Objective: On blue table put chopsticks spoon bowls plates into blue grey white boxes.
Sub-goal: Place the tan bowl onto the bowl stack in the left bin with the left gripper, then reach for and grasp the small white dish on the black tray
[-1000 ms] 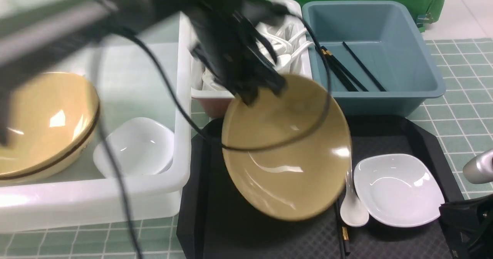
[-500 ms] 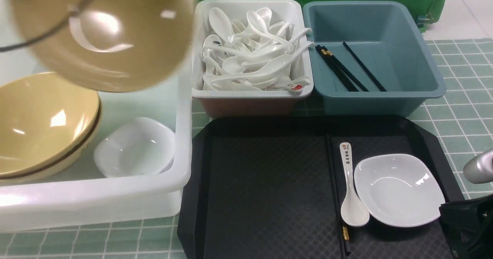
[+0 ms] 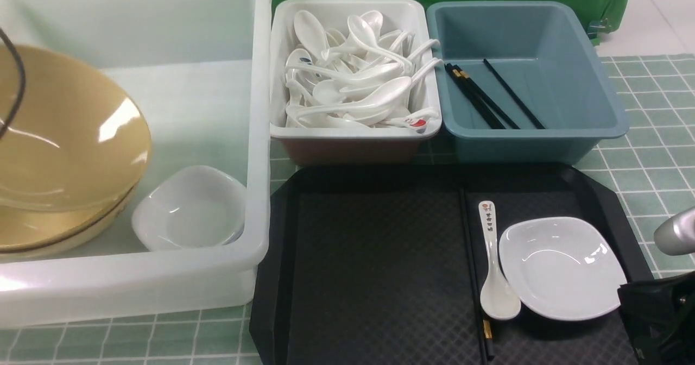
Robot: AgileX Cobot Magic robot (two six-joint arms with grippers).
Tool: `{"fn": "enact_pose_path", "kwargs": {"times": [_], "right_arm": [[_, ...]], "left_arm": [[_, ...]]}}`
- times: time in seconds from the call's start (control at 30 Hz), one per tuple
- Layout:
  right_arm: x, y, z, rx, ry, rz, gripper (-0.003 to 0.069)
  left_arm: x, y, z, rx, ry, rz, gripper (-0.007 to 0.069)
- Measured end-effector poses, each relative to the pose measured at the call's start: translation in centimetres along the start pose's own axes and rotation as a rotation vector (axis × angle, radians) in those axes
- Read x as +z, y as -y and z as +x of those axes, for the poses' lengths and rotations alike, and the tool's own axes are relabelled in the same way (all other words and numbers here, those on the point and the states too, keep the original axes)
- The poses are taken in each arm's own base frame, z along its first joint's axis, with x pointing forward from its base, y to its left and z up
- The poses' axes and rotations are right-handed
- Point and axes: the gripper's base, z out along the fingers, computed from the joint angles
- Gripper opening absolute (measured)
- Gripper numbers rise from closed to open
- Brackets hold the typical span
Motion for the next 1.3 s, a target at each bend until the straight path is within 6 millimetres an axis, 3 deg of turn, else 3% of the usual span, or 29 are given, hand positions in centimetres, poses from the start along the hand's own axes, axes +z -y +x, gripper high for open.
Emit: {"fn": "enact_pose_path", "kwargs": {"times": [0.07,0.17,0.3,0.4,0.47,0.57,0.63,0.73,0.83,0.87,0.93,1.03,1.1,1.2,1.3], "right_arm": [[0.0,0.0,0.0,-0.003,0.0,0.0,0.0048],[0.0,0.0,0.0,-0.027,0.002,0.001,0.0055],[-0.6,0.1,-1.1,-0.063,-0.01,0.008,0.0135],[-1.3,0.3,-2.5,-0.082,-0.021,0.039,0.0217],[-1.4,0.9,-3.6,-0.066,-0.058,0.091,0.0319],[-0.4,1.6,-4.4,-0.049,-0.095,0.153,0.0417],[1.6,2.0,-4.8,-0.03,-0.13,0.171,0.0474],[4.1,2.3,-5.1,-0.02,-0.158,0.167,0.0496],[7.5,2.7,-5.6,-0.022,-0.224,0.16,0.0501],[7.7,2.7,-5.5,-0.022,-0.231,0.16,0.0501],[10.2,2.8,-5.7,-0.011,-0.288,0.146,0.0501],[12.7,1.8,-5.9,-0.019,-0.334,0.114,0.0501],[14.2,0.7,-6.0,-0.024,-0.35,0.092,0.0501],[15.5,-1.0,-6.4,-0.025,-0.355,0.067,0.0503],[15.6,-2.0,-7.7,-0.037,-0.345,0.053,0.0503]], "left_arm": [[0.8,-0.1,0.4,0.005,-0.003,-0.005,0.0101],[2.2,-0.3,1.2,0.001,-0.033,-0.012,0.0304],[1.6,-0.4,1.1,-0.04,-0.016,-0.029,0.0568],[0.2,-0.3,0.9,-0.052,0.025,-0.032,0.0649],[-2.0,-0.1,0.8,-0.056,0.087,-0.025,0.0659],[-4.9,1.3,1.4,-0.04,0.162,0.026,0.0659],[-7.7,3.3,2.2,0.028,0.239,0.098,0.0649],[-11.5,6.2,3.9,0.151,0.338,0.206,0.0591],[-15.4,8.0,7.1,0.27,0.45,0.311,0.0443],[-15.4,8.0,7.4,0.275,0.45,0.316,0.0421],[-16.3,8.1,10.4,0.331,0.473,0.368,0.0273],[-15.1,7.5,13.3,0.365,0.438,0.376,0.0085],[-13.5,6.9,15.0,0.376,0.398,0.351,0.0026],[-11.0,5.9,17.5,0.388,0.329,0.308,0.0001],[-9.4,5.1,19.4,0.387,0.29,0.277,0.0001]]}}
